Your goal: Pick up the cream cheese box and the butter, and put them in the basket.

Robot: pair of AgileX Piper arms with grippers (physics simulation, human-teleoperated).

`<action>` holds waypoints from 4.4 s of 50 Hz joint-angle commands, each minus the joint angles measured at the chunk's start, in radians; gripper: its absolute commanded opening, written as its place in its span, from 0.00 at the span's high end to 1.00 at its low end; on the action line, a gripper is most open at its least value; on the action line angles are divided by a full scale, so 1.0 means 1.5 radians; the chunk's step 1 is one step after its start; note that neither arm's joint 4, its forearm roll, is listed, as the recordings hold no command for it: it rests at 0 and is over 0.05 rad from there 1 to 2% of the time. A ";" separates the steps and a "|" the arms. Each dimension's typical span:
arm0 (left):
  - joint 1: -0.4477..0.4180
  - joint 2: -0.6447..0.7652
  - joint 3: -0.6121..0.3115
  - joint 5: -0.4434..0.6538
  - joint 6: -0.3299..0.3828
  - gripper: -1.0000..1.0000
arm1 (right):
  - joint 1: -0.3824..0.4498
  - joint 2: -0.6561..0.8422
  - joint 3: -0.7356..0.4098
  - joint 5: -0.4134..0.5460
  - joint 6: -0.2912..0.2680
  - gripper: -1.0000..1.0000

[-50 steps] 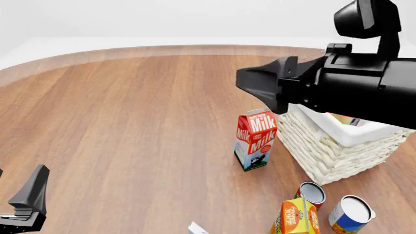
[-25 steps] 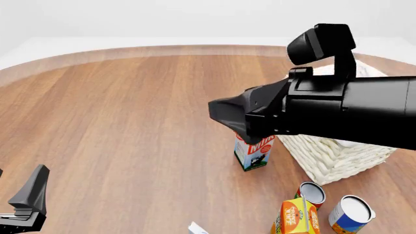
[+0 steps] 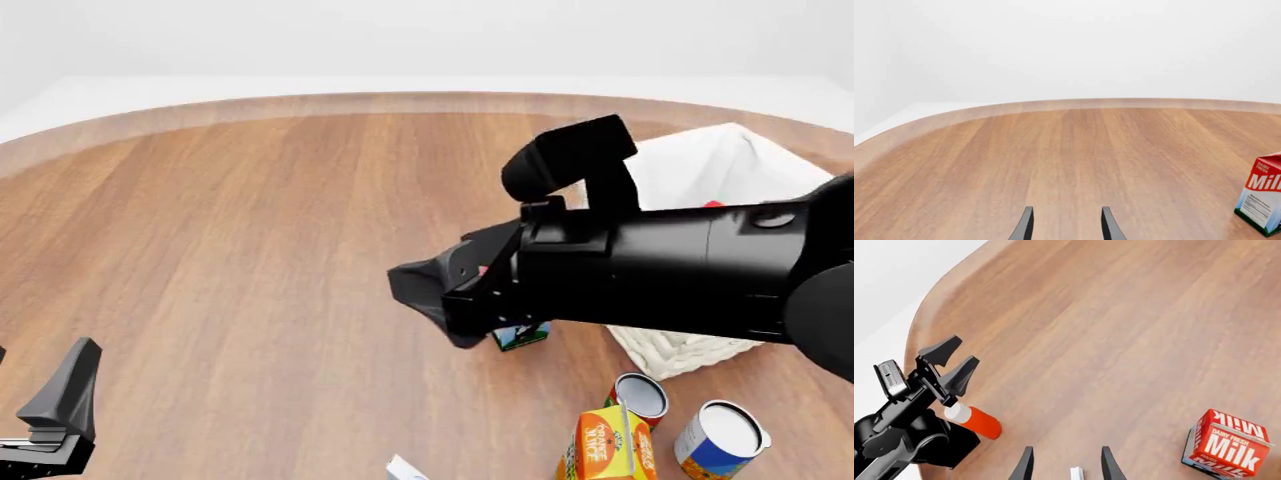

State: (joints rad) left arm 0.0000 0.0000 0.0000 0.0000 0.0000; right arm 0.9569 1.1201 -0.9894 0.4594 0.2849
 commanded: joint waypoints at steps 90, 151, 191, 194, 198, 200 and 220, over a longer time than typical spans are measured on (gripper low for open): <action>0.000 0.000 0.000 0.000 0.000 0.00 | 0.006 0.127 0.174 -0.160 0.053 0.00; 0.000 0.000 0.000 0.000 0.000 0.00 | 0.030 0.206 0.225 -0.241 0.097 0.00; 0.000 0.000 0.000 0.000 0.000 0.00 | 0.044 0.249 0.251 -0.286 0.120 0.00; 0.000 0.000 0.000 0.000 0.000 0.00 | 0.046 0.252 0.250 -0.289 0.122 0.00; 0.000 0.000 0.000 0.000 0.000 0.00 | 0.048 0.257 0.249 -0.292 0.124 0.00; 0.000 0.000 0.000 0.000 0.000 0.00 | 0.045 0.260 0.251 -0.296 0.124 0.00; 0.000 0.000 0.000 0.000 0.000 0.00 | 0.050 0.272 0.262 -0.316 0.134 0.00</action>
State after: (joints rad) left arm 0.0000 0.0000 0.0000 0.0000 0.0000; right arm 1.0292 1.5170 -0.6037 0.0015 0.4779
